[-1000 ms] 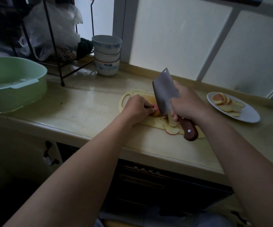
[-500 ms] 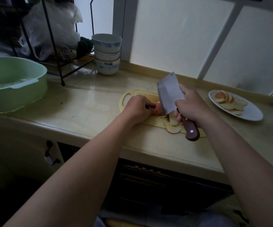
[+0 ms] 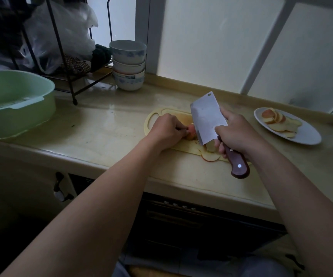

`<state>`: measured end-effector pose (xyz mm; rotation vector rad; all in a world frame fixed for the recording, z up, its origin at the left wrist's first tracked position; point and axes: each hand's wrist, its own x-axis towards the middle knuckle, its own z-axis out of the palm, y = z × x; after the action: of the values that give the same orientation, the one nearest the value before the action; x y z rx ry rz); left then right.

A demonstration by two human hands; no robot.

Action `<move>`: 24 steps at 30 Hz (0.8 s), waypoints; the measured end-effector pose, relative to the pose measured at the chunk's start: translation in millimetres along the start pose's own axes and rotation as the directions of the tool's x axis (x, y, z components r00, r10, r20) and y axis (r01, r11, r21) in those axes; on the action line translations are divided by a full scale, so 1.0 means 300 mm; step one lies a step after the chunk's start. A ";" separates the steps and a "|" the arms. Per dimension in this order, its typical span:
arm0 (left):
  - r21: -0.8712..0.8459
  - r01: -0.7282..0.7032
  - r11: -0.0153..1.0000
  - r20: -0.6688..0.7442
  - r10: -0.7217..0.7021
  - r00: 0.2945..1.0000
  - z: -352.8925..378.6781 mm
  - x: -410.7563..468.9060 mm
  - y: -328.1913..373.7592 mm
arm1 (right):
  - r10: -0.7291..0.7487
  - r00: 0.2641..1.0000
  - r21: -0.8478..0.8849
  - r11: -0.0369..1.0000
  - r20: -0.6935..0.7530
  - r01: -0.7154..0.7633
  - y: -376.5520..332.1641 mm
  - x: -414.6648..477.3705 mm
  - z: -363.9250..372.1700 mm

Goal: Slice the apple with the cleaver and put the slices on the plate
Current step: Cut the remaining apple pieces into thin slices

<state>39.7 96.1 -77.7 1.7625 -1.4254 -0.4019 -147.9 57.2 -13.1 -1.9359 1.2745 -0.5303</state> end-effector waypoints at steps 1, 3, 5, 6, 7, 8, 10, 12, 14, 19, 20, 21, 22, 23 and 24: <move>-0.001 0.002 1.000 0.003 -0.002 1.000 -0.001 0.000 0.001 | -0.003 1.000 -0.011 1.000 0.004 0.003 -0.004 -0.004 0.001; -0.009 0.011 1.000 0.003 -0.011 1.000 -0.001 0.002 -0.001 | -0.004 1.000 -0.032 0.999 0.011 0.005 -0.015 -0.014 0.001; -0.014 0.015 1.000 -0.002 -0.015 1.000 0.000 0.006 -0.005 | -0.001 1.000 -0.053 0.999 0.022 0.002 -0.023 -0.025 -0.004; -0.012 0.017 1.000 -0.001 -0.017 1.000 0.000 0.008 -0.006 | 0.004 1.000 -0.060 0.998 0.028 -0.003 -0.027 -0.029 -0.007; -0.009 0.019 1.000 0.000 -0.019 1.000 0.000 0.009 -0.006 | 0.009 0.999 -0.068 0.998 0.032 -0.007 -0.029 -0.033 -0.011; -0.010 0.021 1.000 0.000 -0.021 1.000 0.000 0.010 -0.007 | 0.011 0.999 -0.079 0.997 0.034 -0.008 -0.031 -0.035 -0.014; -0.023 0.031 0.999 0.008 -0.031 1.000 0.001 0.011 -0.006 | 0.012 0.999 -0.096 0.995 0.038 -0.008 -0.034 -0.035 -0.018; -0.030 0.029 0.999 0.015 -0.028 0.999 0.002 0.011 -0.008 | 0.012 0.999 -0.103 0.995 0.041 -0.007 -0.038 -0.029 -0.016; -0.047 0.022 0.999 0.015 -0.021 1.000 0.003 0.012 -0.011 | 0.008 0.999 -0.110 0.994 0.045 -0.003 -0.042 -0.017 -0.007; -0.090 0.022 0.996 0.013 -0.021 1.000 0.009 0.016 -0.016 | 0.013 0.997 -0.087 0.996 0.075 -0.006 -0.039 0.031 0.041; -0.092 0.019 0.996 0.010 -0.018 1.000 0.011 0.018 -0.018 | 0.016 0.996 -0.078 0.997 0.083 -0.009 -0.036 0.042 0.051; -0.087 0.015 0.996 0.008 -0.015 1.000 0.013 0.020 -0.020 | 0.019 0.996 -0.073 0.997 0.090 -0.013 -0.033 0.052 0.059; -0.081 0.015 0.997 0.009 -0.014 1.000 0.013 0.022 -0.021 | 0.022 0.995 -0.068 0.998 0.094 -0.016 -0.031 0.058 0.063; -0.074 0.015 0.997 0.010 -0.014 1.000 0.013 0.023 -0.020 | 0.024 0.995 -0.066 0.998 0.096 -0.018 -0.030 0.062 0.066; -0.070 0.016 0.997 0.008 -0.015 1.000 0.012 0.024 -0.020 | 0.024 0.995 -0.066 0.998 0.099 -0.017 -0.029 0.066 0.068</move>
<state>43.5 88.3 -82.8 1.7182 -1.3874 -0.4617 -120.5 48.6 -20.4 -1.9756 1.2609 -0.3813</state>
